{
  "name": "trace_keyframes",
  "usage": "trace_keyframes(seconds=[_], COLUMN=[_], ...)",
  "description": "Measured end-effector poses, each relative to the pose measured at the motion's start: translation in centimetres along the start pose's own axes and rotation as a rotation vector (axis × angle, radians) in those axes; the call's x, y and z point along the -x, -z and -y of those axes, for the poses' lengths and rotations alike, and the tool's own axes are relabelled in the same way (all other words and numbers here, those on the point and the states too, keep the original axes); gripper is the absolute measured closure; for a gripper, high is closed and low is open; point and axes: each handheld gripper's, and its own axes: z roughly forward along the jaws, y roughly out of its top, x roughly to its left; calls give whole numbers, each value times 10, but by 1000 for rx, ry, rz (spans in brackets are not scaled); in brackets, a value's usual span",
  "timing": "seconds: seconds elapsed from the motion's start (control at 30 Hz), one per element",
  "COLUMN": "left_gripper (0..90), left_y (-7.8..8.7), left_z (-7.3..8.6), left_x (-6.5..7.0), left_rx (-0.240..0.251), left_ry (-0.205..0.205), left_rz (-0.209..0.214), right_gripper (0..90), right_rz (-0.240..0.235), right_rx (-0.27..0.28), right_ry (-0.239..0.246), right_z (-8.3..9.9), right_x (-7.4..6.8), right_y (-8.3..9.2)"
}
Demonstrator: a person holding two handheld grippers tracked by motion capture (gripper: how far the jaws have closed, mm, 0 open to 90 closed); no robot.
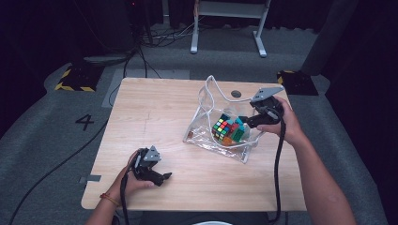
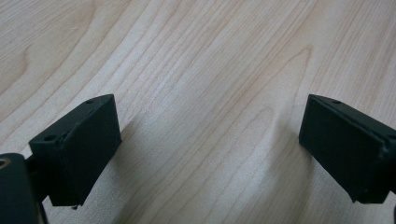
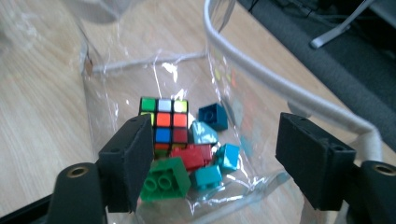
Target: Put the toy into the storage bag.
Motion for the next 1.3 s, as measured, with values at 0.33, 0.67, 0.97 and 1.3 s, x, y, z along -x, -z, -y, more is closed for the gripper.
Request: trace_keyframes(seconds=[0.33,0.67,0.97,1.3], left_gripper=[56,56,56,57], left_y=[0,0,0,0], left_z=[0,0,0,0], left_x=[0,0,0,0], left_rx=[1,1,1,1], left_ry=[0,0,1,1], left_rz=[0,0,-1,-1], right_gripper=[265,255,251,251], right_rz=[50,49,55,74], right_rx=[103,168,197,218], right_ry=[-17,-39,-29,-45], right_z=[4,19,34,50], right_x=[-7,-11,-17,-22], right_y=[15,33,47,53])
